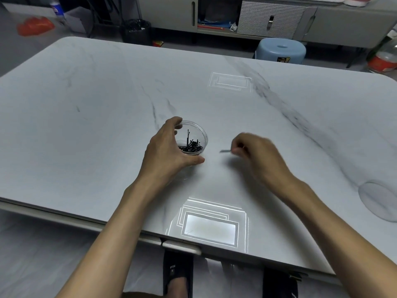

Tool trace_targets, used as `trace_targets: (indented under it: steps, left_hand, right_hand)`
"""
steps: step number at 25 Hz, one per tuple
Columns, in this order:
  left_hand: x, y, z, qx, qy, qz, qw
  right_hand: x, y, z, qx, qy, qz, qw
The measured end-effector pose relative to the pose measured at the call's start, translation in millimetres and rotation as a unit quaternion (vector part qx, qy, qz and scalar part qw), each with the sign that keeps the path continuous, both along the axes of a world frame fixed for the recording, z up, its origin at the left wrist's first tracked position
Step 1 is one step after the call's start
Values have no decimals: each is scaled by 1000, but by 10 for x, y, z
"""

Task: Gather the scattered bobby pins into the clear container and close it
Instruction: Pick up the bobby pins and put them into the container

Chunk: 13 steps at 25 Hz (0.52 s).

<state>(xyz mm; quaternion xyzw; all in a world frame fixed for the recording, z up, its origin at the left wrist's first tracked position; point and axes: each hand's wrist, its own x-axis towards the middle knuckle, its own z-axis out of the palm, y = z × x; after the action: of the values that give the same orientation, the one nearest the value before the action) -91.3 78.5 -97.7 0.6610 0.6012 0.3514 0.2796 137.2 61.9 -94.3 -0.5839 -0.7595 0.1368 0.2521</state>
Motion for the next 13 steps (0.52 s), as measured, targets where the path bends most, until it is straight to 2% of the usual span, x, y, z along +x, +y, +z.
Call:
trace_targets:
  steps: [2, 3, 5, 8, 13]
  left_hand:
    - [51, -15, 16, 0, -1, -20, 1000]
    - [91, -27, 29, 3, 3, -34, 999]
    - [198, -59, 62, 8, 14, -66, 998]
    - [380, -95, 95, 0, 9, -106, 994]
    - [641, -125, 160, -6, -12, -122, 992]
  right_hand:
    - [31, 33, 161, 74, 111, -46, 990]
    - [-3, 28, 239, 98, 134, -38, 985]
    - [-113, -4, 338, 106, 126, 13, 986]
    - [-231, -69, 340, 63, 81, 62, 993]
    - [45, -136, 492, 75, 87, -9, 993]
